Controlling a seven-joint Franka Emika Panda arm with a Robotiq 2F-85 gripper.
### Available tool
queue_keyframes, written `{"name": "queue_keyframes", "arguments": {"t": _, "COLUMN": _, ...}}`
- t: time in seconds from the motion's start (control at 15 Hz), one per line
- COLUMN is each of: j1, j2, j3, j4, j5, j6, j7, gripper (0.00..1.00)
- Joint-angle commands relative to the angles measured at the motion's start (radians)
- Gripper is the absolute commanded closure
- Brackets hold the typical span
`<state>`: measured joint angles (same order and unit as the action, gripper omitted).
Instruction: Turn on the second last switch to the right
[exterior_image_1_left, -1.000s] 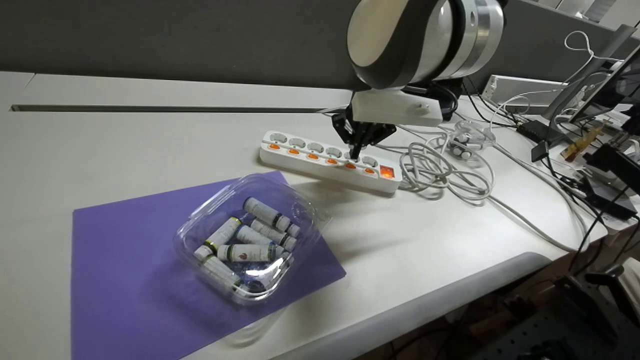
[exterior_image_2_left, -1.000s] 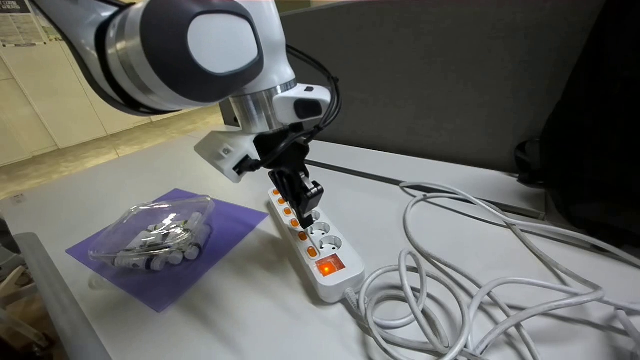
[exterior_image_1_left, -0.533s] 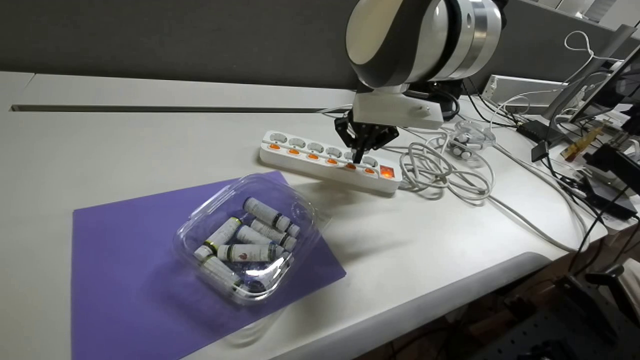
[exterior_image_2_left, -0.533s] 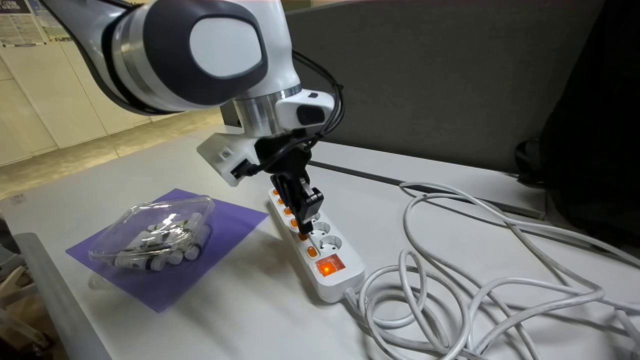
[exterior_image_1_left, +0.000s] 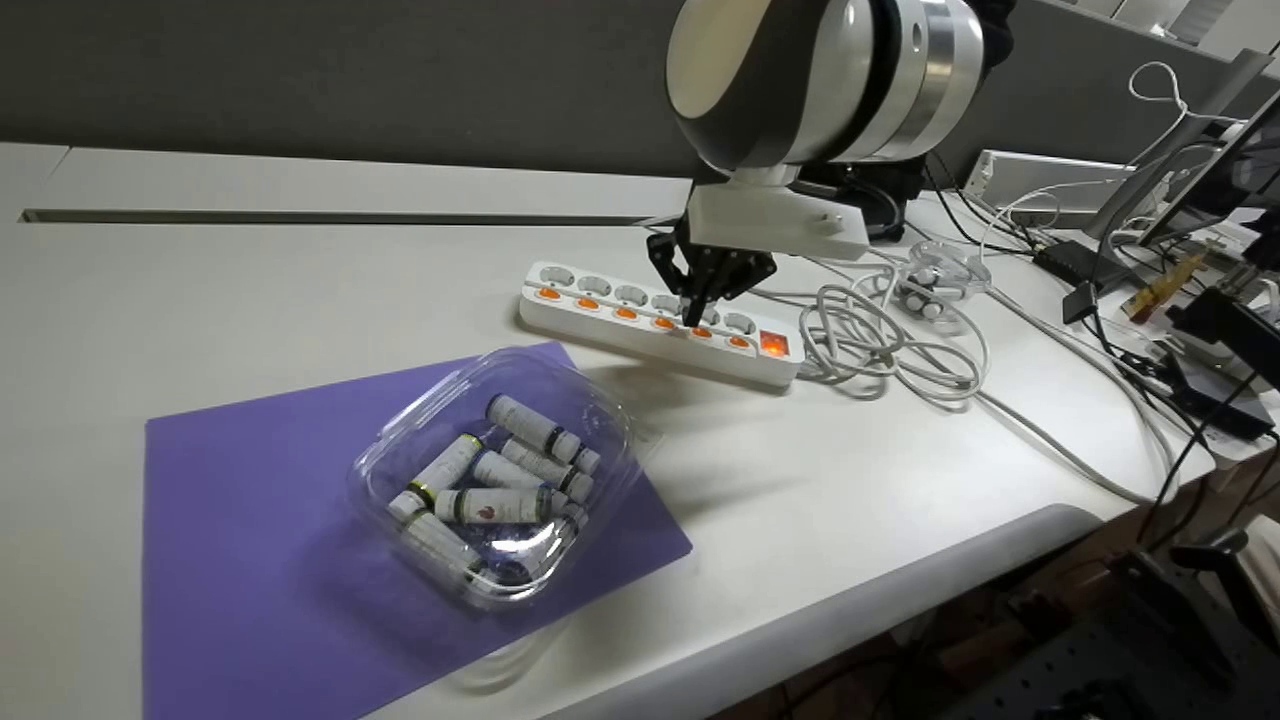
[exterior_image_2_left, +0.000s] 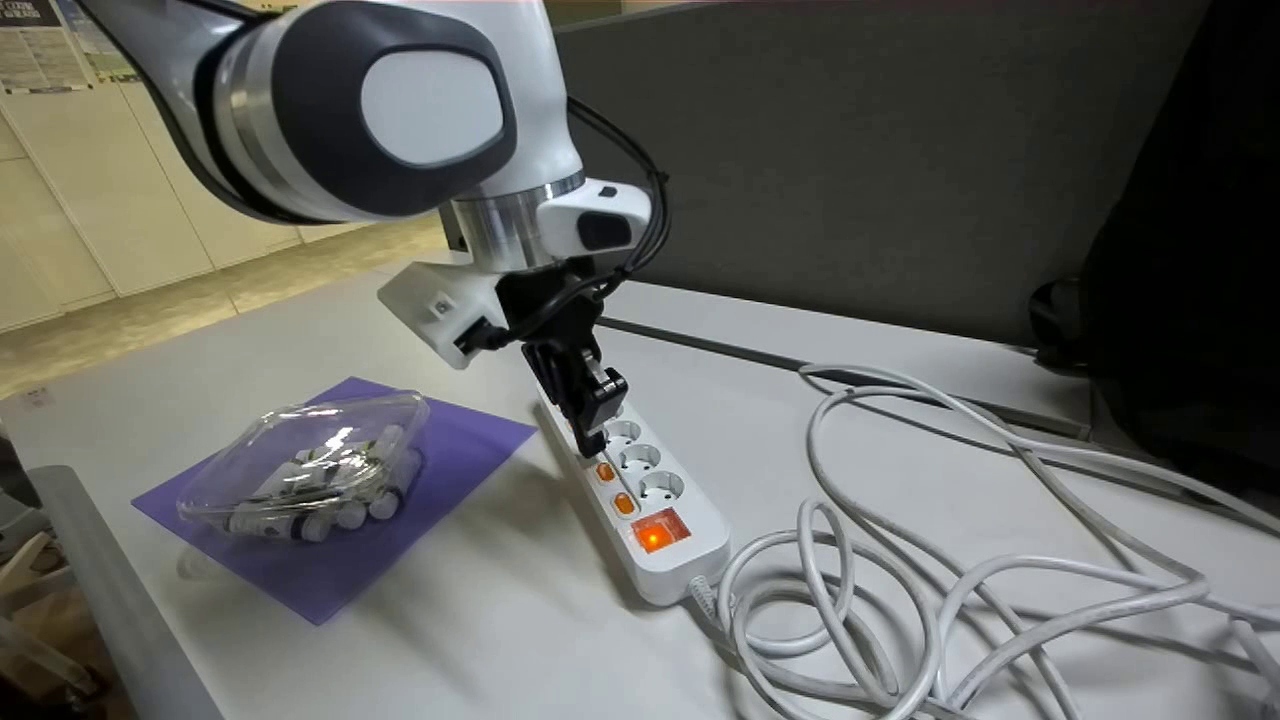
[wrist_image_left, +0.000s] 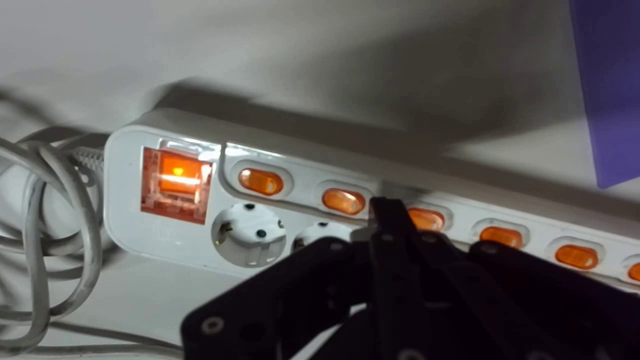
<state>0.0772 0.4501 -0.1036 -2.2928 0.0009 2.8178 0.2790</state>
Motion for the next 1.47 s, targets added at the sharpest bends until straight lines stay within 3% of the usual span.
{"name": "queue_keyframes", "arguments": {"t": 0.0, "j1": -0.013, "j2": 0.004, "j3": 0.010, "j4": 0.005, "j5": 0.027, "j6": -0.010, "j7": -0.012, "gripper": 1.00}}
{"name": "queue_keyframes", "arguments": {"t": 1.4, "j1": 0.008, "j2": 0.053, "j3": -0.038, "j4": 0.009, "j5": -0.003, "j6": -0.030, "j7": 0.006, "gripper": 1.00}}
